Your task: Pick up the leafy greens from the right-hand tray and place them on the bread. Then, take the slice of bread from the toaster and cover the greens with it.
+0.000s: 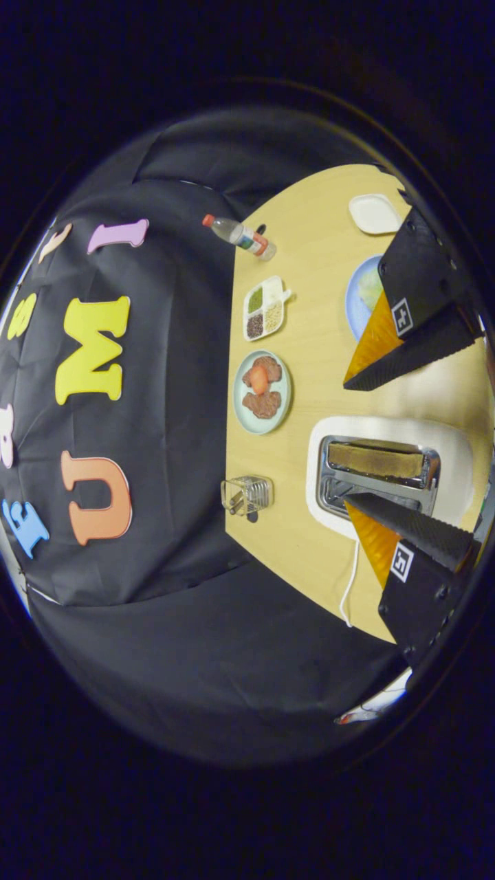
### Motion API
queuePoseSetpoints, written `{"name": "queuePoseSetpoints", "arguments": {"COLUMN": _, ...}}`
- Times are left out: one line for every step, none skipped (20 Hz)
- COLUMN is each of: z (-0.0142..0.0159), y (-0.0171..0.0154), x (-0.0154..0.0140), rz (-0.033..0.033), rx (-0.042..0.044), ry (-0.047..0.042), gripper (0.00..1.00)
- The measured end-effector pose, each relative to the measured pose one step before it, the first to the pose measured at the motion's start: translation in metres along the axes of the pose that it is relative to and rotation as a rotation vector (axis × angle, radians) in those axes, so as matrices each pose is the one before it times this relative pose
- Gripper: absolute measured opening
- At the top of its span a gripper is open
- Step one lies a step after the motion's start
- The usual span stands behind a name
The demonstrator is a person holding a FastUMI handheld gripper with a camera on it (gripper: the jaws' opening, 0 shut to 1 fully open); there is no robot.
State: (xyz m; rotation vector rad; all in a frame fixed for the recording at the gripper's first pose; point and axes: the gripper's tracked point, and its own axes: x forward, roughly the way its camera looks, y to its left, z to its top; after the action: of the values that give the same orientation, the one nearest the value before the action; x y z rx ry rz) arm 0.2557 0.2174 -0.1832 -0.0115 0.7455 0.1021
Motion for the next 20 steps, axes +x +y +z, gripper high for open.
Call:
{"name": "queuePoseSetpoints", "arguments": {"z": -0.00279, "y": 0.00483, "x": 0.00323, "rz": 0.01304, "rx": 0.0019, "ry": 0.02126, "gripper": 0.92}}
{"name": "queuePoseSetpoints", "arguments": {"z": -0.00524, "y": -0.00226, "x": 0.00547, "rz": -0.00996, "rx": -0.00355, "ry": 0.01634, "gripper": 0.76}}
{"name": "queuePoseSetpoints", "arguments": {"z": -0.00288, "y": -0.00112, "x": 0.00192, "rz": -0.00971, "rx": -0.00492, "ry": 0.01154, "gripper": 0.61}}
{"name": "queuePoseSetpoints", "arguments": {"z": -0.00214, "y": 0.00019, "x": 0.00499, "rz": -0.01031, "rx": -0.00412, "ry": 0.0098, "gripper": 0.45}}
{"name": "queuePoseSetpoints", "arguments": {"z": -0.00125, "y": 0.002, "x": 0.00124, "rz": 0.00281, "rx": -0.0048, "ry": 0.00454, "gripper": 0.45}}
{"name": "queuePoseSetpoints", "arguments": {"z": -0.0048, "y": 0.00307, "x": 0.00241, "rz": 0.00149, "rx": 0.00471, "ry": 0.0165, "gripper": 0.27}}
{"name": "queuePoseSetpoints", "arguments": {"z": 0.00241, "y": 0.00173, "x": -0.00328, "rz": -0.00437, "rx": 0.00273, "ry": -0.0077, "gripper": 0.09}}
{"name": "queuePoseSetpoints", "arguments": {"z": 0.00166, "y": 0.00319, "x": -0.0009, "rz": 0.01095, "rx": -0.00376, "ry": -0.00395, "gripper": 0.09}}
{"name": "queuePoseSetpoints", "arguments": {"z": 0.00071, "y": 0.0015, "x": -0.00386, "rz": -0.00368, "rx": -0.00617, "ry": 0.00014, "gripper": 0.09}}
{"name": "queuePoseSetpoints", "arguments": {"z": 0.00162, "y": 0.0021, "x": -0.00682, "rz": -0.00838, "rx": -0.00258, "ry": -0.00391, "gripper": 0.09}}
{"name": "queuePoseSetpoints", "arguments": {"z": 0.00333, "y": 0.00132, "x": -0.0071, "rz": -0.00428, "rx": 0.0006, "ry": -0.01097, "gripper": 0.09}}
{"name": "queuePoseSetpoints", "arguments": {"z": 0.00539, "y": 0.00144, "x": -0.00547, "rz": 0.00258, "rx": 0.00087, "ry": -0.01806, "gripper": 0.09}}
{"name": "queuePoseSetpoints", "arguments": {"z": 0.0024, "y": 0.00064, "x": -0.00733, "rz": 0.00625, "rx": 0.00147, "ry": -0.00781, "gripper": 0.09}}
{"name": "queuePoseSetpoints", "arguments": {"z": 0.0027, "y": 0.00182, "x": -0.00798, "rz": 0.00974, "rx": 0.00046, "ry": -0.00703, "gripper": 0.09}}
{"name": "queuePoseSetpoints", "arguments": {"z": 0.00371, "y": -0.0009, "x": -0.0076, "rz": -0.0006, "rx": 0.00276, "ry": -0.00911, "gripper": 0.09}}
{"name": "queuePoseSetpoints", "arguments": {"z": 0.00325, "y": -0.00032, "x": -0.00727, "rz": 0.00306, "rx": 0.00351, "ry": -0.01073, "gripper": 0.09}}
{"name": "queuePoseSetpoints", "arguments": {"z": 0.00361, "y": 0.00196, "x": -0.00738, "rz": 0.01, "rx": -0.00245, "ry": -0.00905, "gripper": 0.09}}
{"name": "queuePoseSetpoints", "arguments": {"z": 0.00383, "y": -0.00012, "x": -0.00937, "rz": 0.00265, "rx": -0.00396, "ry": -0.01215, "gripper": 0.09}}
{"name": "queuePoseSetpoints", "arguments": {"z": 0.00535, "y": -0.00113, "x": -0.01063, "rz": -0.00151, "rx": -0.00301, "ry": -0.01569, "gripper": 0.09}}
{"name": "queuePoseSetpoints", "arguments": {"z": 0.00512, "y": -0.00137, "x": -0.01051, "rz": 0.00078, "rx": -0.00309, "ry": -0.017, "gripper": 0.09}}
